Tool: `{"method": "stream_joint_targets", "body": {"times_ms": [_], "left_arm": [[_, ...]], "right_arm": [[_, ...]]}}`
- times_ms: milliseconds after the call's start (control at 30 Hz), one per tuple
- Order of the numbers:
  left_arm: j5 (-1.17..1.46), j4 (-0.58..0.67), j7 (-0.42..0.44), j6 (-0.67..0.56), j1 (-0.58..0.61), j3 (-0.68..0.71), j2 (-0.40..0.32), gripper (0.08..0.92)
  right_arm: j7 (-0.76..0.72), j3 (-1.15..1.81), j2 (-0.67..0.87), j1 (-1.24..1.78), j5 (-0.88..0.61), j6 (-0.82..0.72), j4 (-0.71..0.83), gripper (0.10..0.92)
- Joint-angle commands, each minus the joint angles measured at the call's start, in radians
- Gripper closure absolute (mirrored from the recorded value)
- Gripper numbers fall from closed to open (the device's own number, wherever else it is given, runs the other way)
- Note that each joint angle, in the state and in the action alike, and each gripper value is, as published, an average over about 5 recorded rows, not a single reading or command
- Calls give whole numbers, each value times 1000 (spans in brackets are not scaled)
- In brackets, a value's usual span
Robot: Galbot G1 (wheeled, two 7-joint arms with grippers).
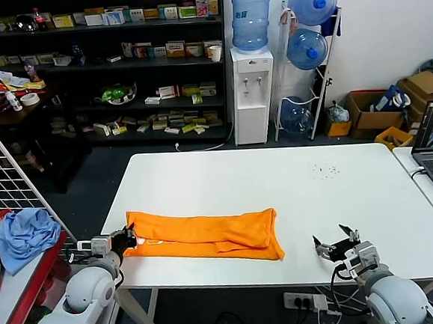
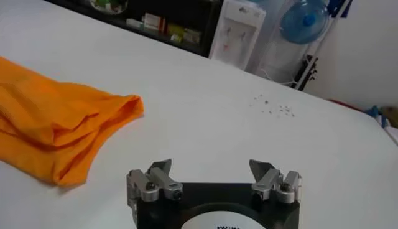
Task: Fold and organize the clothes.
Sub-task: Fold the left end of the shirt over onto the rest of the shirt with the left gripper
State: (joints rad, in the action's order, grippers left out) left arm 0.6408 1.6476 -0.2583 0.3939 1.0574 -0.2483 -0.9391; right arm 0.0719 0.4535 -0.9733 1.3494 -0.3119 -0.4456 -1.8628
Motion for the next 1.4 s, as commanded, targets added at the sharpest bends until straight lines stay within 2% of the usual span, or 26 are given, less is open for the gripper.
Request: {"method": "stream_joint_targets", "body": {"times_ms": [33,200,333,500,700,967,1033,1133,1400], "left_arm": [[16,195,-31,5,-7,23,15,871],[59,314,-80,20,2,145,-65,871],[55,333,-116,29,-18,272,-149,871],[18,237,-133,24,-67,393,-284,871],[-20,83,-144,13,-129,471,-448,871],[-75,-73,-148,-11,-168,509,-579,871],[-82,-89,-146,-14,-172,515,-596,855],[-83,-94,-139,-10,-175,526,-598,790],[-53,-27,-32,-33,-154,541,-517,556]], "right_arm": [[63,18,-67,-8,119,202,46,203],[94,56,-110,4,154,282,69,203],[97,79,-130,24,172,299,64,203],[98,100,-152,38,182,304,59,203],[97,105,-172,41,193,296,58,203],[96,93,-192,36,200,291,64,203],[97,88,-193,32,200,288,68,203],[99,82,-190,23,198,277,73,203],[102,52,-186,-8,194,246,89,203]]}}
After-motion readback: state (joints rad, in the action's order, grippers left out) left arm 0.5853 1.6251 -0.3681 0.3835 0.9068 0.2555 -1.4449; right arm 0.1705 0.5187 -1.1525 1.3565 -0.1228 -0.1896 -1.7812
